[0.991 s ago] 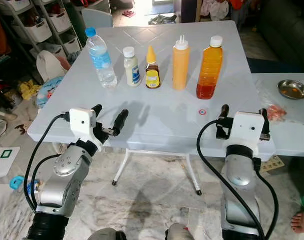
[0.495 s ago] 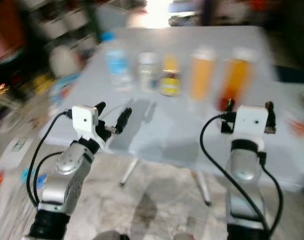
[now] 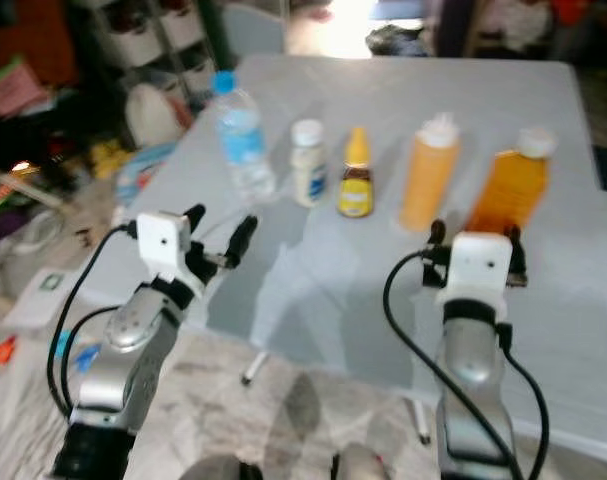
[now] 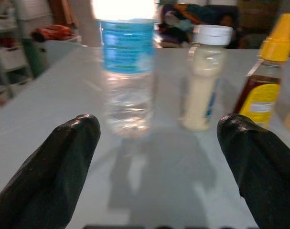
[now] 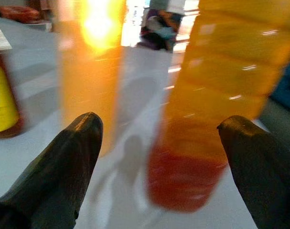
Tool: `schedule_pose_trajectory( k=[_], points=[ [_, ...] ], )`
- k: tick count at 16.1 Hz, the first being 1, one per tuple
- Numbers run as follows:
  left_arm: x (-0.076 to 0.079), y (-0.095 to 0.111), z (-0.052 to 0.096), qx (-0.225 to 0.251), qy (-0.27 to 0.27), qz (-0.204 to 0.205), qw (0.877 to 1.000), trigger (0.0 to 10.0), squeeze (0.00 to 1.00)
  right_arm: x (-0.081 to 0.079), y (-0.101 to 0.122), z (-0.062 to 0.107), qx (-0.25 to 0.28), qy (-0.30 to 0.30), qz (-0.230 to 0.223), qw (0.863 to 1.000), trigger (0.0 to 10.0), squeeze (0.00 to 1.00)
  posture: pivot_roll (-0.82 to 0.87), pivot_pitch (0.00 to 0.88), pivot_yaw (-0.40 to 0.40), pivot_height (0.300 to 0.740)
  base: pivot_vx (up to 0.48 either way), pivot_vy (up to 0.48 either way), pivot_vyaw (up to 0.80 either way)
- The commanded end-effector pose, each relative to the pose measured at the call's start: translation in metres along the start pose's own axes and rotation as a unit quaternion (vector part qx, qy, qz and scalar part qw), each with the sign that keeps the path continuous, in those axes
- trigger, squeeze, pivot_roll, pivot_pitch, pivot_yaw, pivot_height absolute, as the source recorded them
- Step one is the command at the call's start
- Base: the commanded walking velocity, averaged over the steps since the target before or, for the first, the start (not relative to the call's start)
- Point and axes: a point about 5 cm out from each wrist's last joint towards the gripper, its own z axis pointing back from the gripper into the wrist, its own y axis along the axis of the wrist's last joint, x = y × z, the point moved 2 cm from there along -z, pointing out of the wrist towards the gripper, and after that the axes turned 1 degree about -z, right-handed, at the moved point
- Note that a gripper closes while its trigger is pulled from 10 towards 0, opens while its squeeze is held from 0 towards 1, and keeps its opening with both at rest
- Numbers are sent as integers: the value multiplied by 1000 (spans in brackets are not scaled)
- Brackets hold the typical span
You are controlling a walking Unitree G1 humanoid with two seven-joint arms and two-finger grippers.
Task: Restocking fridge
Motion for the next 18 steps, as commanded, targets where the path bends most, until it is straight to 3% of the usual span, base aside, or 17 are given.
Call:
schedule_pose_trajectory(
  k=[1,4,6,9,13,18],
  points=[
    [-4,-1,2,-3,1,-3,1000,10000,0,-5,6,4,10,10,-1,1000,10000,0,-111,68,117,740,0,0,0],
    [0,-1,2,-4,-18,1,1000,10000,0,-3,20,5,52,2,49,997,10000,0,-109,65,113,740,0,0,0],
    [0,1,1,1,-21,-6,1000,10000,0,-1,27,1,62,-4,40,997,10000,0,-107,67,117,740,0,0,0],
    [3,-5,0,-26,-31,24,999,10000,0,1,23,-3,41,-11,-2,999,10000,0,-105,60,119,740,0,0,0],
    [5,-7,2,-26,-38,27,999,10000,0,1,21,-3,38,-7,-2,999,10000,0,-109,56,114,740,0,351,-752],
    [5,-7,2,-22,-30,30,999,10000,0,-1,22,-5,40,5,-2,999,10000,0,-112,52,108,740,0,124,0]
  ],
)
